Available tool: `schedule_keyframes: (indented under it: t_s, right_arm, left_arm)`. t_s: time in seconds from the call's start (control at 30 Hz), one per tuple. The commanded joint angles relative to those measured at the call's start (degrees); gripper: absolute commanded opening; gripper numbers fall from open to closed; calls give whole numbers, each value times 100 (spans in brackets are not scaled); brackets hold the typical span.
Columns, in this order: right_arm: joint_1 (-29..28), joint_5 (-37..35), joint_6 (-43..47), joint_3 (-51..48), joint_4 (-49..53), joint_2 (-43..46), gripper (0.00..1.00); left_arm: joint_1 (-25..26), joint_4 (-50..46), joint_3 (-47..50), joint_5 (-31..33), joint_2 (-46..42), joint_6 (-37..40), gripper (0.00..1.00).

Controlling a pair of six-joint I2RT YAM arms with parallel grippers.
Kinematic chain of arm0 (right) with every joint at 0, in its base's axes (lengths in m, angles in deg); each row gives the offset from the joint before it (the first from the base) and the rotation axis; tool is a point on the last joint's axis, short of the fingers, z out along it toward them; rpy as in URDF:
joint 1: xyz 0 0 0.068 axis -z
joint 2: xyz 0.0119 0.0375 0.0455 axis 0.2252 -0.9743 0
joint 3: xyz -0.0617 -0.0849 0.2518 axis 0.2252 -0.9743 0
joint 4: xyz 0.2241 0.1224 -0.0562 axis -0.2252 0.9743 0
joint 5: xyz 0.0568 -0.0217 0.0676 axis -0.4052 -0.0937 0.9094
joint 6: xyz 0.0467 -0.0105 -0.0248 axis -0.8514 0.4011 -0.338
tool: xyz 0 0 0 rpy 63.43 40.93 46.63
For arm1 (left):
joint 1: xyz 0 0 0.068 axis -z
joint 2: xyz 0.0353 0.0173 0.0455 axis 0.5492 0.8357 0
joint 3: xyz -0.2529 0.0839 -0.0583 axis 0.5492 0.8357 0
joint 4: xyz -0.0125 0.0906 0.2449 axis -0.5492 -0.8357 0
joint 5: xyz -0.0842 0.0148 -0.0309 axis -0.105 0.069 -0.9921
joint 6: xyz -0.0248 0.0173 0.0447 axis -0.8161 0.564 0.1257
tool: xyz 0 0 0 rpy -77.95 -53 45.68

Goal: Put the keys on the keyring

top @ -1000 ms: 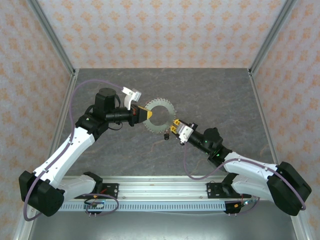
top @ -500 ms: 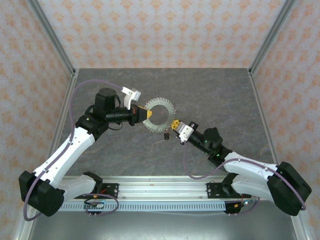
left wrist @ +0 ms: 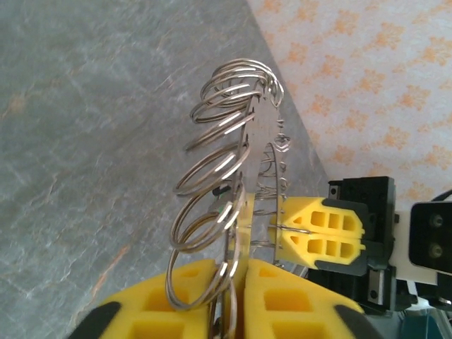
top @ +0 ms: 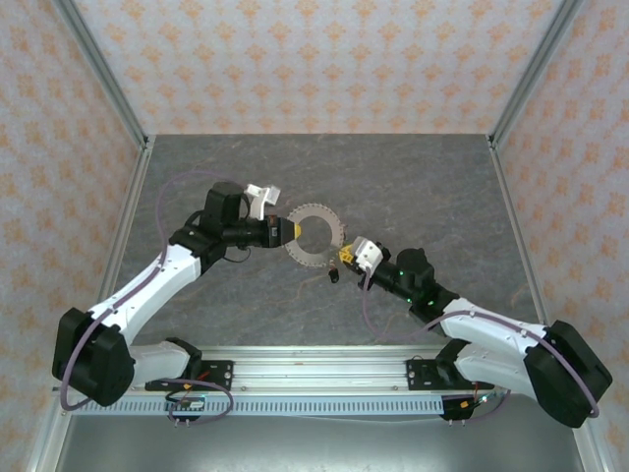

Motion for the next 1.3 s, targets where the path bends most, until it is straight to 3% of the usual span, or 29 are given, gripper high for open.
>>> schedule_keyframes:
  t_s: [0.0,0.13,0.43,0.53,0.7,0.8,0.93,1.1,1.27]
  right_arm:
    - [-38,848,-467,184,-280,-96,0]
    - [-33,1137,-635,80,-166,-502,0]
    - [-106,1041,-868,-233,-289,-1329,0]
    - [-165,844,-939,-289,-508,-1401,0]
    - [-140,861,-700,39,157,-1229,0]
    - [123,1177,-716,104,221,-1085,0]
    - [457,1559,-746,302,504,-689,0]
    - [474,2167,369,1005,2094,-450,0]
    - [476,2627,1156,1528,2845,-606,0]
  left_arm:
    - [-43,372,427,474,188,-358,19]
    - [-39,926,1010,577,449,-797,25]
    - [308,1731,1724,927,1249,-1081,29]
    - [422,1701,1816,1211,1234,-1045,38]
    - [423,1610,2216,2029,353,-962,44]
    - [417,1327,2406,2654,-636,-780,46]
    - [424,1055,2587,3241,-1949,-150,58]
    - [500,2160,3048,2809,-2805,730,61]
    - [917,2838,3102,1942,-2789,2085,56]
